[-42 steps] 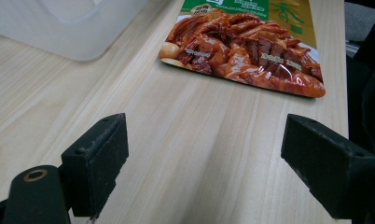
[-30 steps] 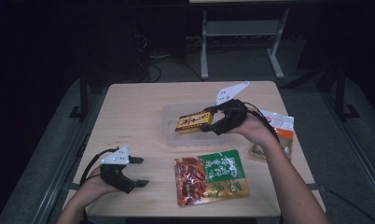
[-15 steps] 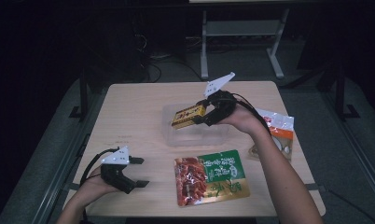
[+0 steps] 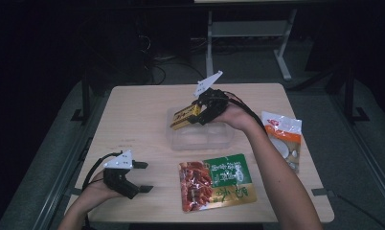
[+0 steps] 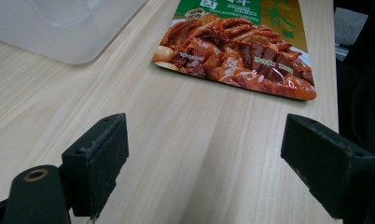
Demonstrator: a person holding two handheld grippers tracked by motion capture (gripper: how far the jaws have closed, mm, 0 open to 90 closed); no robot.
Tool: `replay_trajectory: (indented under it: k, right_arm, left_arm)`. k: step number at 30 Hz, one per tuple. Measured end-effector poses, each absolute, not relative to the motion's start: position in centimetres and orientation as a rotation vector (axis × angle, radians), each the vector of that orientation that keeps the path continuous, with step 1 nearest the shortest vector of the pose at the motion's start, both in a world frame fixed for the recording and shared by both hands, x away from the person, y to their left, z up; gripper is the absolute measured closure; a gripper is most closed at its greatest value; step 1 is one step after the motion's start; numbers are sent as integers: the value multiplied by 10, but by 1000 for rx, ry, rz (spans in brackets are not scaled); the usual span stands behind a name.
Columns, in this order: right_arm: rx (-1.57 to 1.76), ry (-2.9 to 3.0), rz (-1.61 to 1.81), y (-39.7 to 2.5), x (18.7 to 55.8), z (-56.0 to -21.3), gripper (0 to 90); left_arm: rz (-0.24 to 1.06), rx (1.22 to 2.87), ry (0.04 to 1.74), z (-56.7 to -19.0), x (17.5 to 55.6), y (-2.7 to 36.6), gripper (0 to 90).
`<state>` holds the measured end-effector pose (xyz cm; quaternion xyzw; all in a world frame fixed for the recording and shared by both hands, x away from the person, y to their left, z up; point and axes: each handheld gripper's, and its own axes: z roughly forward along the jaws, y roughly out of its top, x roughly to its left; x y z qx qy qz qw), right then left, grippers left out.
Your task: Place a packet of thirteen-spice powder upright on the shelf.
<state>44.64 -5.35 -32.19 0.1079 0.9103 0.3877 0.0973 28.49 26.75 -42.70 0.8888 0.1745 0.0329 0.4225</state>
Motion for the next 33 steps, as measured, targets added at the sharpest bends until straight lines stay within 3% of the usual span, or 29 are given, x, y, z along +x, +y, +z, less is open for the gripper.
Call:
replay_trajectory:
  k: [33]
  right_arm:
    - [236,2701,1148,-13,459,-334,316]
  left_arm:
    - [60,2228,432,-429,285,265,145]
